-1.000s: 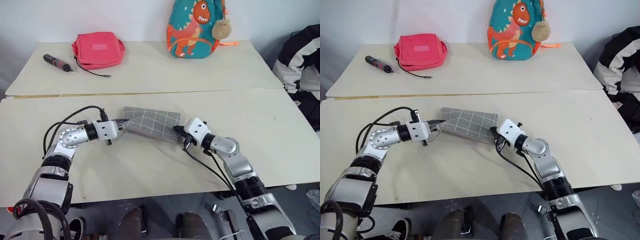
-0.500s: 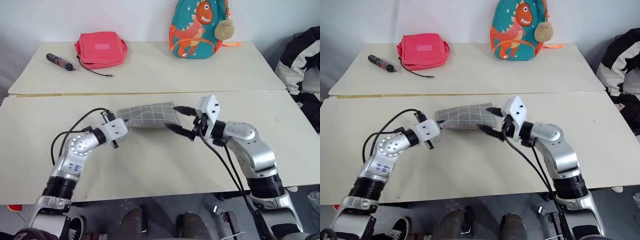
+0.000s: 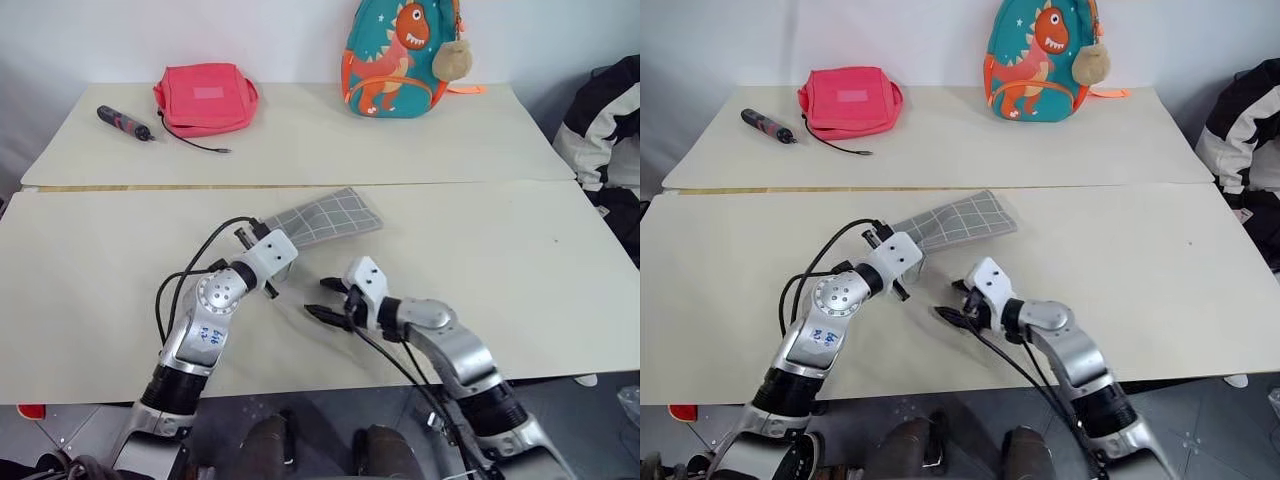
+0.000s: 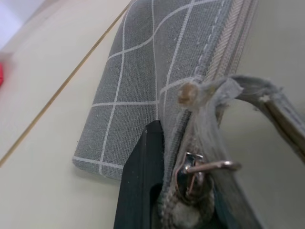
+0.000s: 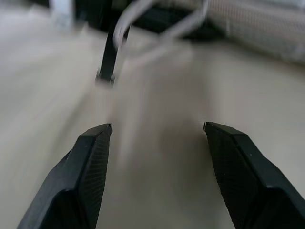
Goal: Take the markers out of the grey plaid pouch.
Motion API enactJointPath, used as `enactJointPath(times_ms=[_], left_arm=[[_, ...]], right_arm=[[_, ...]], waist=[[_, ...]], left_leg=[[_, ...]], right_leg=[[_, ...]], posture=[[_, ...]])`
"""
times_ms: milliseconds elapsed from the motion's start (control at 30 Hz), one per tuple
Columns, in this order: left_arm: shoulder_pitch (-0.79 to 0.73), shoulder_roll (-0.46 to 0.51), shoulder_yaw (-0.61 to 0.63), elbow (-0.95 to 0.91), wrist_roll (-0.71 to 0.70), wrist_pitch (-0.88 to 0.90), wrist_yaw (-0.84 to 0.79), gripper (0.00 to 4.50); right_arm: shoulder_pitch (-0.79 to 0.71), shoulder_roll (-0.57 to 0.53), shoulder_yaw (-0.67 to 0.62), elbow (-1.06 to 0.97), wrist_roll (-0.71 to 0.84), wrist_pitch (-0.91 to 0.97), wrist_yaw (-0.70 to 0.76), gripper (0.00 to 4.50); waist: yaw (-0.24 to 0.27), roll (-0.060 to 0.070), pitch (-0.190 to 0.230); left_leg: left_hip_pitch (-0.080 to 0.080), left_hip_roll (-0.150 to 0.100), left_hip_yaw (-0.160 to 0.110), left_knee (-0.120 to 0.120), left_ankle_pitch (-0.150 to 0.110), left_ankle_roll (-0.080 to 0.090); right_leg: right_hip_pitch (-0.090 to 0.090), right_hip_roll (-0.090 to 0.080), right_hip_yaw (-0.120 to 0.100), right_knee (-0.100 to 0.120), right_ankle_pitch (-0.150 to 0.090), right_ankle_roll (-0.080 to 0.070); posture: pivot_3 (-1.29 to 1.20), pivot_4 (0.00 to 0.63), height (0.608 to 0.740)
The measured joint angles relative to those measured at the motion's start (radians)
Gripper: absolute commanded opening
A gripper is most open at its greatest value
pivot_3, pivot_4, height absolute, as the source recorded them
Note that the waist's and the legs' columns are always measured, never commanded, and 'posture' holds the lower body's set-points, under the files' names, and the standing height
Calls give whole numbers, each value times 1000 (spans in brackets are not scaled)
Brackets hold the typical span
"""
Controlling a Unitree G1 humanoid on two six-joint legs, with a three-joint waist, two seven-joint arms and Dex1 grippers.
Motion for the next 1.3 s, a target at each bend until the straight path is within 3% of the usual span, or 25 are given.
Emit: enactJointPath(times_ms=[233,267,367,567,600,900,1133,1300], left_arm=[[-1,22,-41,-9,19,-5,-4,0],[-2,20,-44,-9,22,-6,-2,0],[-6,18,-60,-9,29,-8,3,0],[-8,19,-61,-10,31,-8,4,0],[-8,19,-60,-10,31,-8,5,0],[-1,63,-59,-34,26,-26,-5,0],[20,144,-24,-57,-28,-73,-60,0],[15,151,-20,-65,-48,-71,-74,0]], right_arm=[[-52,97,-32,44,19,28,-53,3216],[-62,108,-31,64,19,28,-52,3047],[-79,121,-30,78,20,30,-51,2310],[-80,121,-28,107,19,32,-35,168],[-80,121,-30,109,19,32,-35,31],[-78,11,-42,89,1,14,13,31],[-90,-168,-206,93,31,2,63,31],[-106,-240,-233,170,22,-58,103,31]], waist=[[1,0,0],[-1,0,0],[0,0,0],[0,0,0],[0,0,0],[-1,0,0],[0,0,0],[1,0,0]], left_leg=[[0,-1,-1,0,-1,-1],[0,-1,0,-1,0,-1],[0,-1,0,-1,0,-1],[0,-1,0,-1,0,-1],[0,-1,0,-1,0,-1],[0,-1,0,-2,-1,-1],[0,0,1,-2,0,-1],[0,0,2,-2,0,0]], right_leg=[[0,0,0,0,0,0],[0,0,0,0,0,0],[-1,0,0,0,0,0],[-1,0,0,0,0,0],[-1,0,0,0,0,0],[-1,0,1,-1,0,0],[-1,0,1,-2,0,0],[-1,0,1,-2,0,0]], posture=[[0,150,740],[0,150,740],[0,150,740],[0,150,740],[0,150,740],[0,150,740],[0,150,740],[0,150,740]])
